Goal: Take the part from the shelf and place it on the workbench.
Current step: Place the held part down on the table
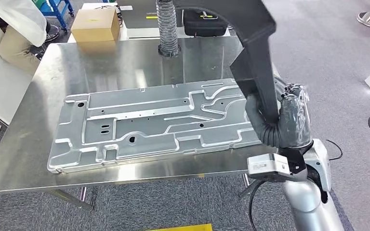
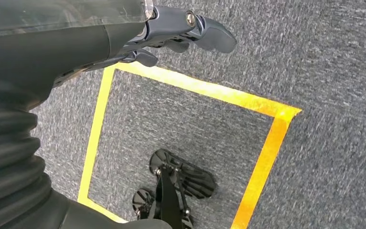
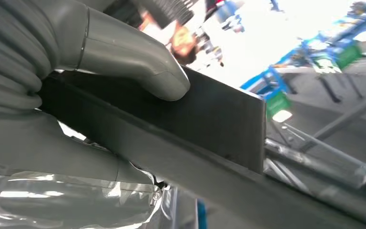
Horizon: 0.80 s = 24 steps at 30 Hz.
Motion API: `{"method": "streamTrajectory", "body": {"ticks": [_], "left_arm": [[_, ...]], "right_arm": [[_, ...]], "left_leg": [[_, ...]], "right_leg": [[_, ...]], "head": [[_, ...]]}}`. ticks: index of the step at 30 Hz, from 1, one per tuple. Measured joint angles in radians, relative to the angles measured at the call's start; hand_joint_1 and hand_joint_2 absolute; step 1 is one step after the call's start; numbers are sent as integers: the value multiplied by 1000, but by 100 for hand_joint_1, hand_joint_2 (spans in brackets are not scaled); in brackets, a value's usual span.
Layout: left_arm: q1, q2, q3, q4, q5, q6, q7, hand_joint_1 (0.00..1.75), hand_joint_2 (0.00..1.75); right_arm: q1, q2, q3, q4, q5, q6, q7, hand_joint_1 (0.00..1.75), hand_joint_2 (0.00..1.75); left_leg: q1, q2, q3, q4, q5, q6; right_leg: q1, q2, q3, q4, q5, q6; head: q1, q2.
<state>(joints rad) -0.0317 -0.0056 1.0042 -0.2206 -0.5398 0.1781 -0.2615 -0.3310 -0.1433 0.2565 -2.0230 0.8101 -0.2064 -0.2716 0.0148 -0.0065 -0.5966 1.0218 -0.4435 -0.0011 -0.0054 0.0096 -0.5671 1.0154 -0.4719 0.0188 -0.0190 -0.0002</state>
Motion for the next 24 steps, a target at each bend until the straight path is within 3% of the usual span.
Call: {"method": "streamTrajectory", "body": {"ticks": [2, 4, 5, 6, 7, 8, 10, 11, 12, 16, 18, 20, 21, 22, 24], "left_arm": [[-3, 1, 0, -1, -12, -10, -2, 0, 175], [-8, 3, 2, -2, -23, -21, -2, 0, 175], [-10, 4, 2, -2, -28, -27, -3, 0, 175], [-11, 5, 4, -2, -33, -33, -3, 0, 175], [-11, 6, 6, -3, -38, -39, -3, 0, 175], [-13, 8, 8, -4, -43, -45, -4, 0, 175], [-19, 9, 12, -4, -56, -57, -5, 0, 175], [-22, 10, 14, -5, -62, -61, -6, 0, 175], [-25, 11, 16, -5, -68, -65, -6, 0, 175], [-29, 13, 19, -5, -79, -70, -13, 0, 175], [-30, 14, 23, -5, -80, -70, -18, 0, 175], [-30, 15, 28, -5, -84, -70, -23, 0, 175], [-29, 15, 31, -5, -88, -70, -26, 0, 175], [-27, 15, 33, -5, -93, -70, -29, 0, 175], [-25, 17, 36, -5, -105, -70, -37, 0, 175]], "right_arm": [[-78, -28, -11, 47, 117, 31, 45, 175, 175], [-192, -60, -16, 134, 253, 86, 80, 175, 175], [-254, -72, -11, 191, 314, 125, 91, 175, 175], [-318, -79, -1, 252, 369, 166, 100, 175, 175], [-382, -80, 18, 320, 414, 207, 107, 175, 175], [-447, -77, 44, 392, 449, 242, 112, 175, 175], [-579, -59, 113, 552, 485, 283, 114, 175, 175], [-637, -44, 152, 635, 489, 288, 110, 175, 175], [-684, -26, 189, 718, 489, 283, 103, 175, 175], [-760, 74, 327, 1018, 477, 224, 55, 175, 175], [-761, 132, 384, 1145, 473, 189, 38, 175, 175], [-754, 184, 433, 1255, 463, 161, 22, 175, 175], [-747, 205, 451, 1300, 456, 153, 15, 175, 175], [-739, 223, 466, 1337, 447, 146, 9, 175, 175], [-721, 250, 485, 1394, 428, 135, 0, 175, 175]], "left_leg": [[1, 2, 1, -6, 5, 12], [0, 3, -1, -7, 7, 18], [-1, 4, -2, -6, 7, 19], [-1, 4, -2, -6, 7, 20], [-1, 3, -2, -5, 7, 20], [-2, 3, -2, -4, 7, 19], [-4, 3, -2, -2, 8, 14], [-6, 2, -5, -2, 9, 10], [-6, 2, -7, -3, 11, 4], [-3, 1, -12, 5, 4, -19], [-2, 1, -52, 89, -40, -26], [-2, 1, -121, 222, -91, -32], [-2, 1, -147, 264, -97, -33], [-2, 1, -154, 268, -84, -34], [-1, 1, -114, 165, -11, -32]], "right_leg": [[-5, -3, -27, 57, -34, 10], [-7, -5, -93, 191, -95, 18], [-8, -5, -126, 255, -116, 20], [-8, -5, -146, 291, -119, 20], [-8, -5, -147, 286, -102, 19], [-8, -5, -129, 241, -68, 15], [-5, -4, -67, 99, 4, 5], [-3, -4, -44, 45, 23, 0], [0, -4, -32, 14, 29, -4], [1, -6, -21, -11, 32, -27], [0, -8, -15, -19, 35, -38], [2, -8, -13, -20, 32, -44], [3, -9, -11, -19, 30, -45], [3, -9, -9, -19, 28, -46], [3, -9, -3, -15, 20, -44]], "head": [[1, 0], [3, 0], [4, 0], [5, 0], [6, 0], [7, 0], [7, 0], [7, 0], [7, 0], [6, 0], [4, 0], [3, 0], [3, 0], [3, 0], [3, 0]]}}
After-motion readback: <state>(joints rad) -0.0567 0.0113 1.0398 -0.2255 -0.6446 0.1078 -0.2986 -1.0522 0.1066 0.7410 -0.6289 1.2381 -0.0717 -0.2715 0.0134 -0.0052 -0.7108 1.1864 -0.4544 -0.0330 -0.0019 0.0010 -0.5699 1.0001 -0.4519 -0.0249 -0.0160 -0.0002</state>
